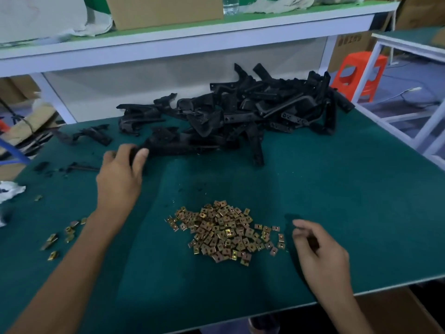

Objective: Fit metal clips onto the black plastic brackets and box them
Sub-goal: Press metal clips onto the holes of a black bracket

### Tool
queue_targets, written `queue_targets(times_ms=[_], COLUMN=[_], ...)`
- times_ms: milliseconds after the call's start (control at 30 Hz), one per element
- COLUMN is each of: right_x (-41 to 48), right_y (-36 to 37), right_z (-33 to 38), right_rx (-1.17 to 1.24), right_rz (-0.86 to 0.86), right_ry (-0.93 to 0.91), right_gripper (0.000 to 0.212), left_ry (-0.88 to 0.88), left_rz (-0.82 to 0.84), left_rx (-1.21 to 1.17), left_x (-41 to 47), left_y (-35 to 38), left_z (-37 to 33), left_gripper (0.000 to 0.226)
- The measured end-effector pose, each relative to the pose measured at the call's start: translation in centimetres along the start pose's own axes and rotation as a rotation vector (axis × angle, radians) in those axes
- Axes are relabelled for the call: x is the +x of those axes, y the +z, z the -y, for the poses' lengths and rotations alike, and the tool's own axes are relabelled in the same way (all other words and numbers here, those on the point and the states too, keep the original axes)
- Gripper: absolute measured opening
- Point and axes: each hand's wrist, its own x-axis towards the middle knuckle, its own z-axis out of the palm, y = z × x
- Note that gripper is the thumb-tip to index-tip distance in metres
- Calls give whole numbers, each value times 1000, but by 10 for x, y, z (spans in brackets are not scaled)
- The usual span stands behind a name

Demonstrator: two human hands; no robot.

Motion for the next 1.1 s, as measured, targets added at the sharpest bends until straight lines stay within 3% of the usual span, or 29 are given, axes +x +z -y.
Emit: queue_targets(times_ms=[67,133,233,333,467,533,633,733,933,1100], right_x=[-2,-4,-4,-1,2,3,4,6,6,6], right_y=[1,4,15,30,33,31,33,34,34,34], right_z=[5,14,27,29,12,6,4,5,5,4], right_rx=[71,119,-79,-326,-305,-231,-168,-166,-181,-180], right_rz=[-2,-6,-10,-27,-76,-103,-81,-41,-18,-17], right_ry=[-10,-52,-324,-551,-379,-287,-228,-217,-231,-238], right_gripper=[27,54,86,61,52,51,48,48,48,49], left_ry=[18,32,181,255,-34,16,22,36,-31,-11], left_rz=[-12,87,299,448,592,537,645,672,635,665], left_rx=[-65,-99,-112,-241,-497,-260,36,44,-94,-86], left_x=[-14,-36,-75,-103,-95,-85,-87,-95,-86,-84], left_y=[-26,-41,-36,-18,3,15,34,45,49,50], left_z=[-20,-51,-94,-117,-102,-81,-60,-55,-51,-54], left_gripper=[51,56,54,46,57,43,34,37,14,32])
